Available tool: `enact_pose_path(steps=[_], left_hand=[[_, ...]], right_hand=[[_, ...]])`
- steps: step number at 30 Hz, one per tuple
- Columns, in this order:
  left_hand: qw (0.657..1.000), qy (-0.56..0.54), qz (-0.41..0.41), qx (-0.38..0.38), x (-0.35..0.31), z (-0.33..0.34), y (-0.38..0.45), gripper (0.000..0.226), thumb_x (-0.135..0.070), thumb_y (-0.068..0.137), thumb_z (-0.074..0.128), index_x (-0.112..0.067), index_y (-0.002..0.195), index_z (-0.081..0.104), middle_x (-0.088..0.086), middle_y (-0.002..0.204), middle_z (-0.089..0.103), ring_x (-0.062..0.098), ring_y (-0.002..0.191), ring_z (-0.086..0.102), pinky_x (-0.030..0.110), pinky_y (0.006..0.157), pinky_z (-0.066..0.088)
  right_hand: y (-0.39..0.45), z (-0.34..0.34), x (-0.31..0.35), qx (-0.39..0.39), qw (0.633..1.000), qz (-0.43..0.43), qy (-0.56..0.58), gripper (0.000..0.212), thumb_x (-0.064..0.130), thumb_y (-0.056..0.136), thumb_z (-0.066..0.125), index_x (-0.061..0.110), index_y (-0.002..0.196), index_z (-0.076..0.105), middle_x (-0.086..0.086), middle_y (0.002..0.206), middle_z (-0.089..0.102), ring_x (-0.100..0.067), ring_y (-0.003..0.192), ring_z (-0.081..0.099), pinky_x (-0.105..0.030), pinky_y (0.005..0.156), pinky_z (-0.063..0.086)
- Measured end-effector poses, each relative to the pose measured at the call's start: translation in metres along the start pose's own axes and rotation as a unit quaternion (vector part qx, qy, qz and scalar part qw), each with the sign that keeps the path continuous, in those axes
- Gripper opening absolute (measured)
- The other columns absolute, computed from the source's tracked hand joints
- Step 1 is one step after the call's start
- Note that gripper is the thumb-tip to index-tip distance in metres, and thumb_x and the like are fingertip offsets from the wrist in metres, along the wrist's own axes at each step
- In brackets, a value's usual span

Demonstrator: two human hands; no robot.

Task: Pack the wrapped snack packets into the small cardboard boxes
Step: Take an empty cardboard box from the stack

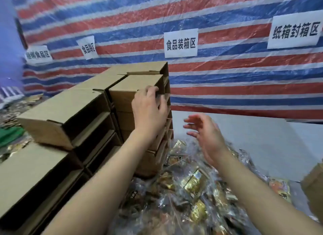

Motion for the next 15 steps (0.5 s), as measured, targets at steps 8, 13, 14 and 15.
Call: enact_pose_path(steps=[8, 13, 14, 15], left_hand=[[0.947, 0.276, -0.049, 0.158, 0.039, 0.048, 0.068, 0.066, -0.057, 0.092, 0.047, -0.015, 0.143, 0.042, 0.015, 0.151, 0.039, 0.034, 0.141, 0.034, 0.050, 0.114, 0.027], [0.929, 0.313, -0.054, 0.188, 0.041, 0.056, 0.065, 0.044, -0.042, 0.095, 0.049, -0.014, 0.129, 0.055, 0.013, 0.128, 0.058, 0.033, 0.124, 0.051, 0.050, 0.106, 0.038], [0.933, 0.308, -0.045, 0.183, 0.039, 0.055, 0.065, 0.038, -0.034, 0.096, 0.049, -0.013, 0.126, 0.057, 0.013, 0.126, 0.059, 0.033, 0.123, 0.052, 0.050, 0.105, 0.039], [0.935, 0.305, -0.037, 0.178, 0.037, 0.053, 0.065, 0.034, -0.026, 0.095, 0.049, -0.012, 0.125, 0.058, 0.013, 0.125, 0.061, 0.033, 0.121, 0.053, 0.049, 0.105, 0.040]], right_hand=[[0.046, 0.041, 0.026, 0.028, 0.999, -0.020, -0.023, 0.022, 0.039, 0.101, 0.043, 0.027, 0.110, 0.059, 0.004, 0.112, 0.066, -0.013, 0.108, 0.064, -0.033, 0.089, 0.051], [0.060, 0.037, 0.029, -0.002, 0.999, -0.016, -0.038, 0.018, 0.038, 0.097, 0.048, 0.028, 0.102, 0.062, 0.004, 0.102, 0.067, -0.015, 0.101, 0.066, -0.030, 0.079, 0.050], [0.062, 0.035, 0.029, -0.010, 0.999, -0.015, -0.045, 0.018, 0.037, 0.098, 0.048, 0.027, 0.101, 0.062, 0.004, 0.101, 0.067, -0.016, 0.100, 0.066, -0.030, 0.079, 0.050], [0.064, 0.034, 0.030, -0.016, 0.999, -0.012, -0.050, 0.017, 0.035, 0.098, 0.048, 0.026, 0.099, 0.062, 0.002, 0.100, 0.067, -0.017, 0.100, 0.066, -0.030, 0.079, 0.050]])
Point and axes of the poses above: each hand's wrist, its own y-axis towards the middle knuckle, its own z-axis out of the palm, x = y × z, the point moved 3 cm from there along y, towards the middle knuckle
